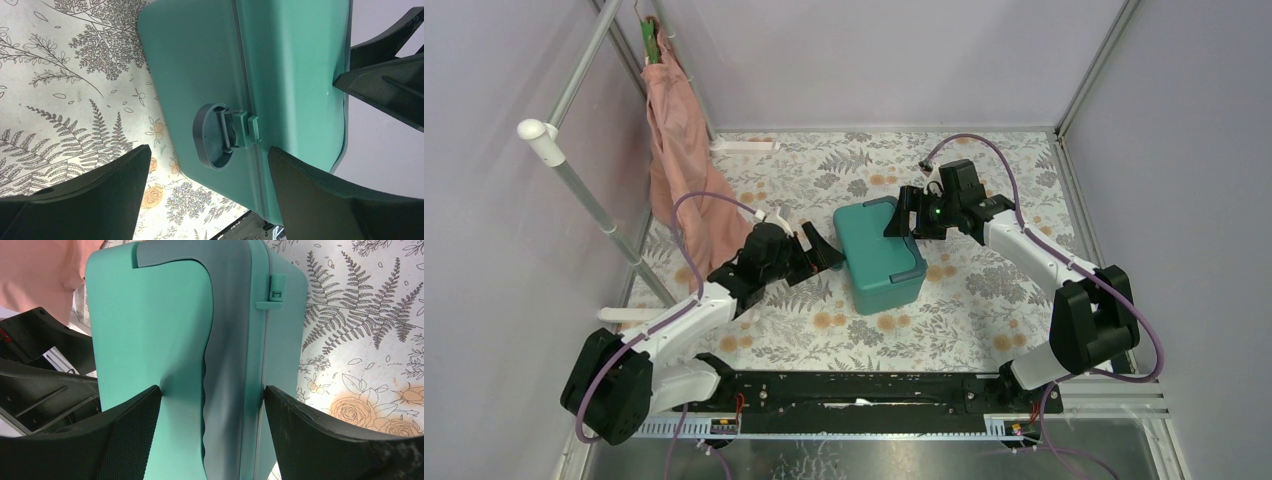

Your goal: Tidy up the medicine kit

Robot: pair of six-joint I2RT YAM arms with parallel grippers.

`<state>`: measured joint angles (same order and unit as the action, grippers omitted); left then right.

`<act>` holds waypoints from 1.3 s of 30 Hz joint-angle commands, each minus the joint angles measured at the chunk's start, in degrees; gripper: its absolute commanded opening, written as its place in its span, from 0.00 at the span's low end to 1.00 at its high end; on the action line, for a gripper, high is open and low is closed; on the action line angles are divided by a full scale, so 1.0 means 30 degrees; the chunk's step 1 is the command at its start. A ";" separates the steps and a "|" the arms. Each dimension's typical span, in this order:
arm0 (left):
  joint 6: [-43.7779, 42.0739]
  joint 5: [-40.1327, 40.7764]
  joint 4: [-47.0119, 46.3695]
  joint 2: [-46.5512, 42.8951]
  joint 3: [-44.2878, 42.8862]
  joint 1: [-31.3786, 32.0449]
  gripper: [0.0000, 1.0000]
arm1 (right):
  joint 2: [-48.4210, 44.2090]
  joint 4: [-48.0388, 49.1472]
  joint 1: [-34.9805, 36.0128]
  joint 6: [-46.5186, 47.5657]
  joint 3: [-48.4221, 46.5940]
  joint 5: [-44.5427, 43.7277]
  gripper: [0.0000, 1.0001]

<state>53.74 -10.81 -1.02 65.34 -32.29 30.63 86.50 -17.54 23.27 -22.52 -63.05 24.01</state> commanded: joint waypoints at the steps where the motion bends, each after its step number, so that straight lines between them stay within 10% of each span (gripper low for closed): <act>1: 0.0106 -0.0748 -0.1478 0.0397 -0.0775 -0.0046 0.94 | 0.0398 -0.0103 0.0380 0.0499 -0.0159 0.0035 0.81; 39: 0.0691 -0.0266 -0.1888 0.0485 -0.1187 0.0608 0.93 | 0.0815 -0.0679 0.0903 0.0929 -0.0423 -0.0151 0.80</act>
<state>55.64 -11.51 -3.88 66.32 -33.85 31.55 87.26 -16.80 24.34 -21.82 -63.59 23.92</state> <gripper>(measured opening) 0.947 0.807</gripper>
